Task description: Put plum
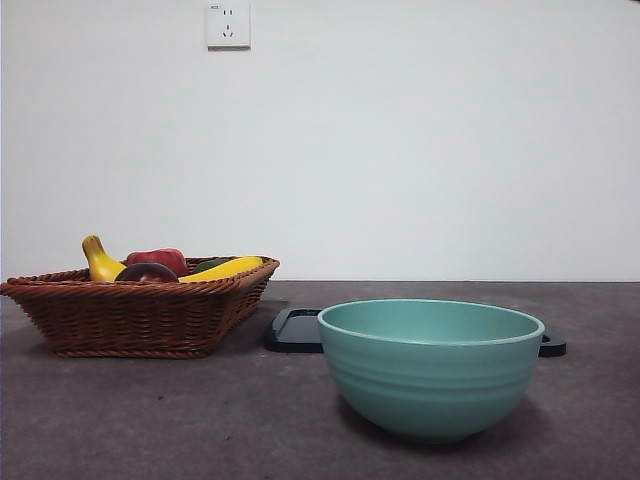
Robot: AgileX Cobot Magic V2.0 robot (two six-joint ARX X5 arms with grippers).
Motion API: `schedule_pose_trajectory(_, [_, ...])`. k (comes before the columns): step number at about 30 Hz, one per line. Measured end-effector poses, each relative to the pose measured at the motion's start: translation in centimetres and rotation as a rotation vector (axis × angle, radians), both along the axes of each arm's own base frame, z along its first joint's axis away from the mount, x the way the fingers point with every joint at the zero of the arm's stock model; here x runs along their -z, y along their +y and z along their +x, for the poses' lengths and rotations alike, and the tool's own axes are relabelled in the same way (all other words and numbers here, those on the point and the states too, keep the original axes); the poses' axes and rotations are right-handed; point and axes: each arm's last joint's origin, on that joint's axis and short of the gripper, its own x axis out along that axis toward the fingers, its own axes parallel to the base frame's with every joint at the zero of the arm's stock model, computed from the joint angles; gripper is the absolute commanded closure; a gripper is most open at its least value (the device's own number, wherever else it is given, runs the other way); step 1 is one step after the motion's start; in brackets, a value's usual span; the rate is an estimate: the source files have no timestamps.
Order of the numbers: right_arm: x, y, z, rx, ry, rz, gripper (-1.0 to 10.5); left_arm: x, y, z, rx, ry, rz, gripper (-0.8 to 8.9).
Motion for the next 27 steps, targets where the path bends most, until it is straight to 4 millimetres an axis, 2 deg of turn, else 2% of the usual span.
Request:
schedule_pose_trajectory(5, [-0.7, -2.4, -0.1, 0.199, -0.249, 0.026, 9.4, 0.0, 0.0, 0.0, 0.000, 0.000, 0.000, 8.03])
schedule_pose_trajectory(9, [0.7, -3.8, -0.2, 0.334, -0.425, 0.042, 9.4, 0.0, 0.0, 0.0, 0.000, 0.000, 0.000, 8.04])
schedule_pose_trajectory(14, [3.7, -4.9, 0.1, 0.446, -0.634, 0.063, 9.4, 0.0, 0.0, 0.0, 0.000, 0.000, 0.000, 8.03])
schedule_pose_trajectory(20, [8.5, -5.3, 0.5, 0.527, -0.780, 0.070, 9.4, 0.0, 0.0, 0.0, 0.000, 0.000, 0.000, 8.03])
schedule_pose_trajectory(27, [13.7, -5.6, 0.8, 0.635, -0.768, 0.016, 9.4, 0.0, 0.0, 0.0, 0.000, 0.000, 0.000, 8.03])
